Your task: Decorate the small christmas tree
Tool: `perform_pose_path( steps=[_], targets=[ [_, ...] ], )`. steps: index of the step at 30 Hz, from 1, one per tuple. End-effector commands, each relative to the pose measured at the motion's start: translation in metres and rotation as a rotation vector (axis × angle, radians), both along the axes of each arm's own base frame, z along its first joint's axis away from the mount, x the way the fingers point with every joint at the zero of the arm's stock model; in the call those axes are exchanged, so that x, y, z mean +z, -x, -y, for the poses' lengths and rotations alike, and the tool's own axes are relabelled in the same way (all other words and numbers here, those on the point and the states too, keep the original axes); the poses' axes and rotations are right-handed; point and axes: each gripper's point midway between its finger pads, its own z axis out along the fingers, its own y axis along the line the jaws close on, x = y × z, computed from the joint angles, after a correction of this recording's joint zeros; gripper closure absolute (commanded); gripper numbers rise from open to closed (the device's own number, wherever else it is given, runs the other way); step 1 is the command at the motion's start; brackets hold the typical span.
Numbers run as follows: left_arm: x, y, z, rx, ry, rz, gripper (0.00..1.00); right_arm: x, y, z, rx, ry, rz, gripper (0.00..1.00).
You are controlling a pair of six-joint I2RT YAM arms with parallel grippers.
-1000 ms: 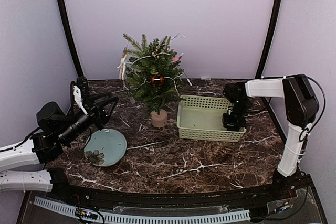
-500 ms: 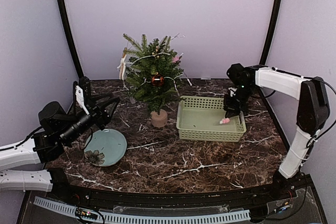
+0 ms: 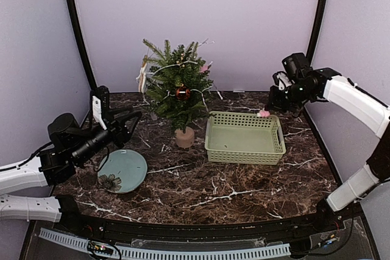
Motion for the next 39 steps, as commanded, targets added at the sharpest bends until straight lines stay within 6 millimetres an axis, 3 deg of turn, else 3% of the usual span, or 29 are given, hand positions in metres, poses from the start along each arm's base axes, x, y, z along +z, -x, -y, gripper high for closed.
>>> perform_pose_path(
  steps=[1,7,12,21,27,33,39],
  targets=[
    [0.015,-0.004,0.0,0.011,0.022,0.0,0.6,0.079,-0.018,-0.034,0.074,-0.134,0.288,1.0],
    [0.018,-0.008,0.003,0.023,0.036,-0.015,0.59,0.158,-0.018,-0.083,0.164,-0.2,0.555,1.0],
    [0.018,-0.01,0.005,0.02,0.043,-0.033,0.59,0.191,-0.003,-0.121,0.209,-0.211,0.696,1.0],
    [0.017,-0.012,0.006,0.026,0.048,-0.045,0.59,0.194,0.041,-0.162,0.288,-0.186,0.78,1.0],
    [0.015,-0.014,0.009,0.023,0.056,-0.055,0.59,0.188,0.045,-0.178,0.301,-0.103,0.801,1.0],
    [0.017,-0.014,0.007,0.027,0.058,-0.052,0.59,0.169,0.053,-0.203,0.344,-0.013,0.808,1.0],
    [0.018,-0.013,0.006,0.028,0.061,-0.05,0.59,0.16,0.053,-0.213,0.349,0.058,0.815,1.0]
  ],
)
